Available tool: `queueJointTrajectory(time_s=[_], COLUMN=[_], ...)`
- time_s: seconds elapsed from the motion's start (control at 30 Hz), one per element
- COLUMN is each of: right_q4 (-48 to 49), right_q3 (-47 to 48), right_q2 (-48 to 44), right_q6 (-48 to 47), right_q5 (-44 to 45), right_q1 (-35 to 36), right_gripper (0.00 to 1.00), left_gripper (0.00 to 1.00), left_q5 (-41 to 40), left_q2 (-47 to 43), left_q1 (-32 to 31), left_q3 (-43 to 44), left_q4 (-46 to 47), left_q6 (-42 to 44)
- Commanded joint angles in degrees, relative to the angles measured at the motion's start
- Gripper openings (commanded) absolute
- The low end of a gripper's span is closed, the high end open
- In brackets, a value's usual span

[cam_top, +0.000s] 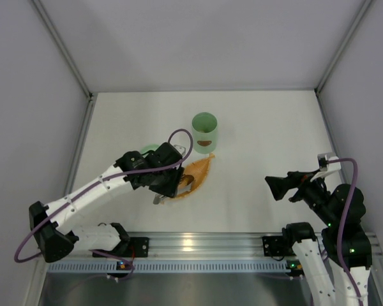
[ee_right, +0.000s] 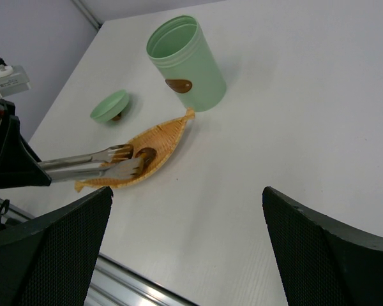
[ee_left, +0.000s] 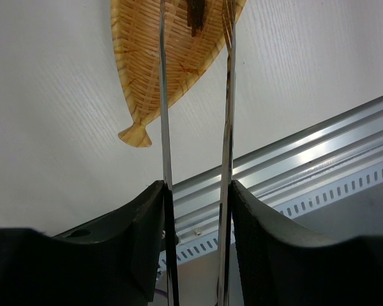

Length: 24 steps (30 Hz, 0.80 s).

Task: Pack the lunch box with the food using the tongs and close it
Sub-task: Pick up the fake food from the plate.

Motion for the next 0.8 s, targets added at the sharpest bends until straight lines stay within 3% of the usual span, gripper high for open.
queueJointTrajectory(time_s=[0.0, 0.77], right_q4=[-0.6, -0.8], right_q3=[0.7, 0.1], right_q2=[0.5, -0.4], right_q6=[-0.7, -0.7], right_q5=[0.1, 0.4], right_q1=[0.5, 0.5], right_gripper=[1.00, 0.99], left_gripper=[0.49, 0.45], left_q5=[-0.1, -1.5], left_q2=[0.4, 2.0], left_q1=[-0.4, -0.5], left_q3=[-0.2, -1.6], left_q4=[2.7, 4.5], left_q6=[-0.2, -0.7])
